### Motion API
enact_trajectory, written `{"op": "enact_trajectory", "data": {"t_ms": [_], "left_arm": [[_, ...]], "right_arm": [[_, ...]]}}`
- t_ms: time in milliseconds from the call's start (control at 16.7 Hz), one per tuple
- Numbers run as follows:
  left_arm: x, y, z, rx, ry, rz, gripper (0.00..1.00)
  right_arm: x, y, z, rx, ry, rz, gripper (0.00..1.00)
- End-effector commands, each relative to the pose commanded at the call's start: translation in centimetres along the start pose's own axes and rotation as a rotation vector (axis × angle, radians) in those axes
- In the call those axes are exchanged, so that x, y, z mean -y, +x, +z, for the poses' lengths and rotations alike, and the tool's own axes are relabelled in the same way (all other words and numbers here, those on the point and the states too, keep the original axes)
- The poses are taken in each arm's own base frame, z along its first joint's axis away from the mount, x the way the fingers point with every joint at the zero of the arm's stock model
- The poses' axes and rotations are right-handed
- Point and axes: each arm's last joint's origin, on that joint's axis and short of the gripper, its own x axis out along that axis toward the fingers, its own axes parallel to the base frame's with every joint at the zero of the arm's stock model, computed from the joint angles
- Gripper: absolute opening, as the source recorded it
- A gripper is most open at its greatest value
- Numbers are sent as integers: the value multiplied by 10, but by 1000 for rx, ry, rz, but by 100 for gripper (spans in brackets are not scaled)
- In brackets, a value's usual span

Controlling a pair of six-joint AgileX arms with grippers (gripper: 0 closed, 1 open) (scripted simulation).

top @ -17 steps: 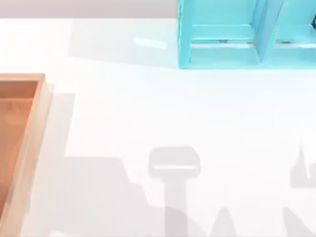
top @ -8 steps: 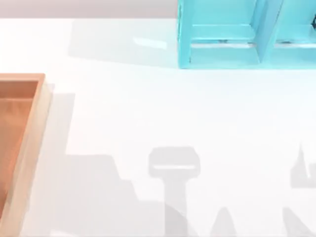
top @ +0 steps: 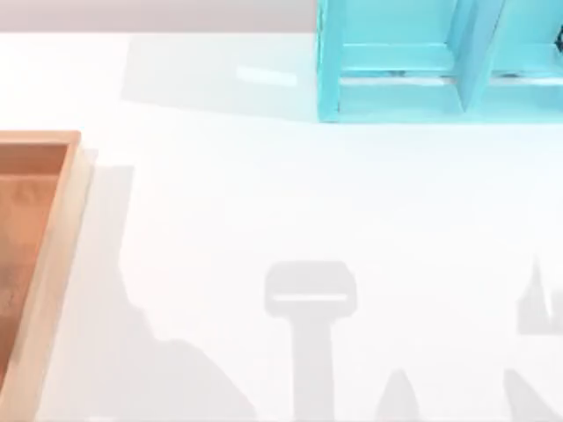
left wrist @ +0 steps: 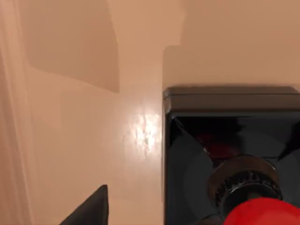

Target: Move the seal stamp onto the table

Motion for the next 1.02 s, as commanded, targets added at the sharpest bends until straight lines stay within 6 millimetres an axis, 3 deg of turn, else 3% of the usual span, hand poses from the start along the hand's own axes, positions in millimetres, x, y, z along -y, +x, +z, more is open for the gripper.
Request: {"op": "enact_trajectory", "data": {"t_ms": [300, 1020], "left_arm": [[0, 6, -1, -3, 0, -1, 100], [0, 6, -1, -3, 0, -1, 10]], "right_arm": [[0, 0, 0, 0, 0, 0, 100], [0, 0, 0, 0, 0, 0, 100]]}}
